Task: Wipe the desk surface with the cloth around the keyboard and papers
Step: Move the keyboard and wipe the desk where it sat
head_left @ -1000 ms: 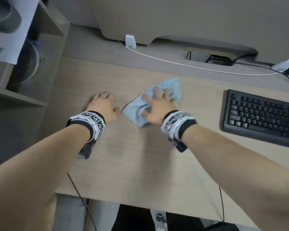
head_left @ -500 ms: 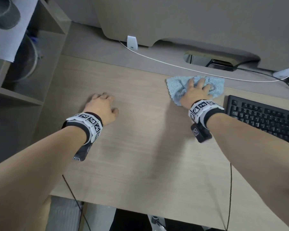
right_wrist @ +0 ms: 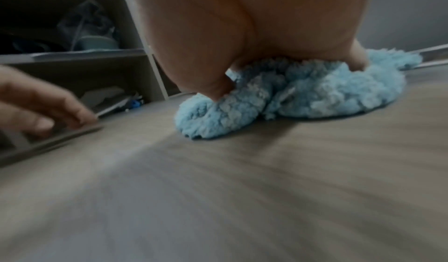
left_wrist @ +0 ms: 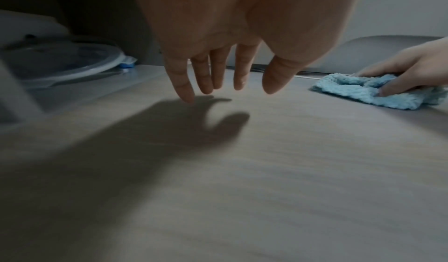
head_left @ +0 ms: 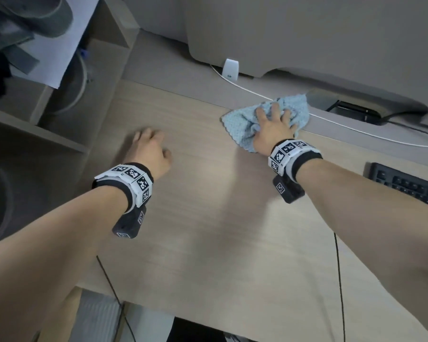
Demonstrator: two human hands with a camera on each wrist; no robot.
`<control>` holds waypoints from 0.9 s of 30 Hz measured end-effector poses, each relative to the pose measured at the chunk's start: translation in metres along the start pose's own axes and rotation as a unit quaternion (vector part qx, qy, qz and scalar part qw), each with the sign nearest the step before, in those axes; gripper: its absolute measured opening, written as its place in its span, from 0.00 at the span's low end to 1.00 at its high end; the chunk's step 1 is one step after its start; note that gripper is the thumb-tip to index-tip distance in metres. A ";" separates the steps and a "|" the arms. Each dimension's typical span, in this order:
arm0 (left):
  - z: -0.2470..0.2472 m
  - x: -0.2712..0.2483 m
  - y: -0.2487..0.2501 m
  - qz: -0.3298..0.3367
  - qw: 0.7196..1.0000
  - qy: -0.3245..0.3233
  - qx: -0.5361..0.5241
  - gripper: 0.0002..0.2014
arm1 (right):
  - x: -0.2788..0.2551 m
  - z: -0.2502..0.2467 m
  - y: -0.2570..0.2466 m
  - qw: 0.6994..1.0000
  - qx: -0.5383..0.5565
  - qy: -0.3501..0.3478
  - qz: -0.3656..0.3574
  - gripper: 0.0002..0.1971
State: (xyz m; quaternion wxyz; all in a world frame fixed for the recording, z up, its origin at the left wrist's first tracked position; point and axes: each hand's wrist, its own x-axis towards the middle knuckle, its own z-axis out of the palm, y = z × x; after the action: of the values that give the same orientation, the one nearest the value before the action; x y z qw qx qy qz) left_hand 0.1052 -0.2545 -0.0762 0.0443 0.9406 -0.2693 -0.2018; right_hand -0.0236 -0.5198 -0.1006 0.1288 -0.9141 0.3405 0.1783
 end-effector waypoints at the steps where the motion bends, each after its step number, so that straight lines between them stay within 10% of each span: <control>1: -0.001 0.002 -0.010 -0.028 1.000 0.001 0.002 0.24 | 0.006 -0.001 -0.018 1.000 -0.004 -0.004 -0.014 0.41; 8: -0.005 0.012 -0.067 -0.108 0.994 0.003 0.009 0.27 | -0.010 0.029 -0.123 0.948 -0.080 -0.046 -0.306 0.40; 16: -0.007 0.002 -0.092 -0.106 0.994 0.001 -0.029 0.30 | 0.056 -0.005 -0.156 0.979 -0.034 -0.019 -0.198 0.45; 23: -0.011 -0.003 -0.097 -0.091 0.994 0.013 -0.052 0.31 | 0.035 0.022 -0.226 0.915 -0.128 -0.048 -0.381 0.36; 27: -0.008 -0.004 -0.099 -0.104 0.992 -0.001 -0.066 0.35 | 0.072 -0.005 -0.220 0.944 -0.115 -0.051 -0.306 0.40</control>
State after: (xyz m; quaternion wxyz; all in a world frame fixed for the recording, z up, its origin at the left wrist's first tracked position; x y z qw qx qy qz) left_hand 0.1539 -0.1690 -0.0861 0.0847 0.9585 -0.1564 -0.2230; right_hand 0.1757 -0.4013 -0.1008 0.0880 -0.9727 0.0143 0.2145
